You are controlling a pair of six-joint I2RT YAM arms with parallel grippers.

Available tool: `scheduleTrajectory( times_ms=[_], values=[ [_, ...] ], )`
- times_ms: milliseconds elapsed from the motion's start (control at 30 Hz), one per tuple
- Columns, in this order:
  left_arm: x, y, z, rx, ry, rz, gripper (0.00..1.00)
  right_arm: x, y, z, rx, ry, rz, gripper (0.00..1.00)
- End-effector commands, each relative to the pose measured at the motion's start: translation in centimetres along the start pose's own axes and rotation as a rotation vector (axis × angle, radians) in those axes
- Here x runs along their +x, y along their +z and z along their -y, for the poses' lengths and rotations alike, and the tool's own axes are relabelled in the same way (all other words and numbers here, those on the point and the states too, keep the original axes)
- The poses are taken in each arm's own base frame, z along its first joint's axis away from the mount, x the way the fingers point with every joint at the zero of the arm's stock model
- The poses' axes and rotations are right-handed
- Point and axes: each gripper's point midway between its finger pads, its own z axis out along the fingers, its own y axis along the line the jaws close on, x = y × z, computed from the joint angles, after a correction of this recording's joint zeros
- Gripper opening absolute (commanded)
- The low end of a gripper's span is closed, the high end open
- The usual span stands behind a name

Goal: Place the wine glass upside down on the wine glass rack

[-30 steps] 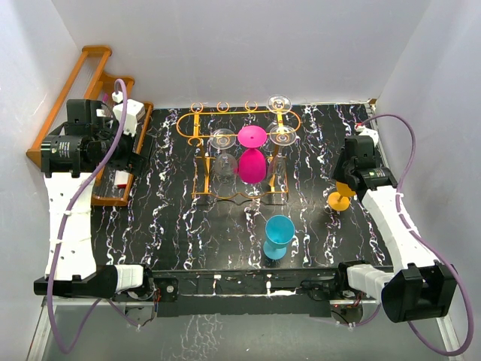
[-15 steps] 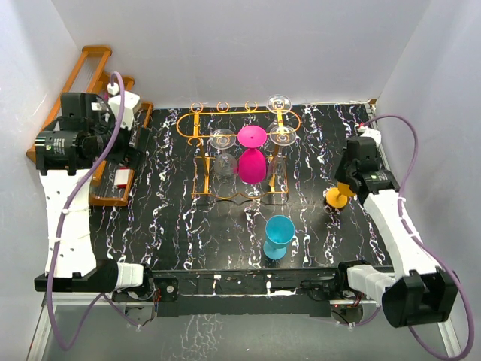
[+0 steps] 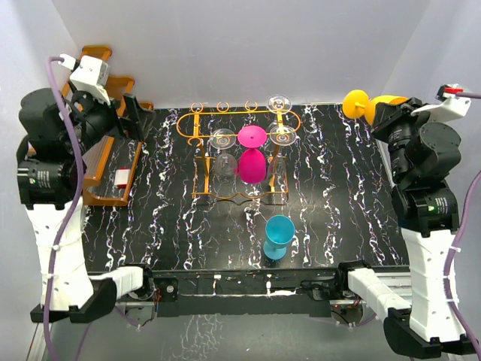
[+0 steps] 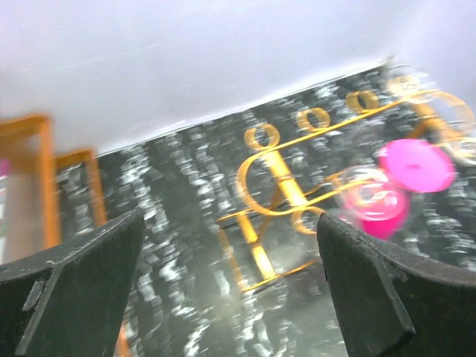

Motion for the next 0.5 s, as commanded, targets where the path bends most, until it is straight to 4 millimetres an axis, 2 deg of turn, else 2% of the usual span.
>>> scheduleTrajectory(
  times_ms=[0, 67, 100, 133, 167, 200, 367, 467],
  values=[
    [-6.9, -2.5, 7.5, 0.395, -0.172, 0.371, 0.97, -4.7, -2.4, -3.5, -0.197, 0.254, 0.206, 0.08],
    [-8.0, -2.7, 8.6, 0.493, -0.235, 0.462, 0.97, -8.1, -6.3, -5.4, -0.407, 0.289, 0.455, 0.08],
    [-8.5, -2.8, 9.2, 0.546, -0.321, 0.480, 0.97, -9.7, -8.2, -5.6, -0.470, 0.303, 0.582, 0.08],
    [-9.0, -2.8, 9.4, 0.584, -0.368, 0.508, 0.97, -10.7, -8.9, -5.2, -0.478, 0.372, 0.640, 0.08],
    [-9.9, -3.2, 9.6, 0.623, -0.395, 0.566, 0.97, -11.5, -9.1, -4.9, -0.469, 0.447, 0.656, 0.08],
    [-10.0, -3.2, 9.6, 0.648, -0.445, 0.589, 0.96, -12.2, -9.1, -5.1, -0.483, 0.484, 0.664, 0.08],
    [-9.4, -2.6, 9.4, 0.783, -0.671, 0.665, 0.96, -14.7, -9.2, -8.7, -0.770, 0.665, 0.746, 0.08],
    [-8.4, -1.1, 8.5, 0.789, -0.845, 0.628, 0.95, -16.3, -10.1, -10.2, -0.972, 0.731, 0.854, 0.08]
  ],
)
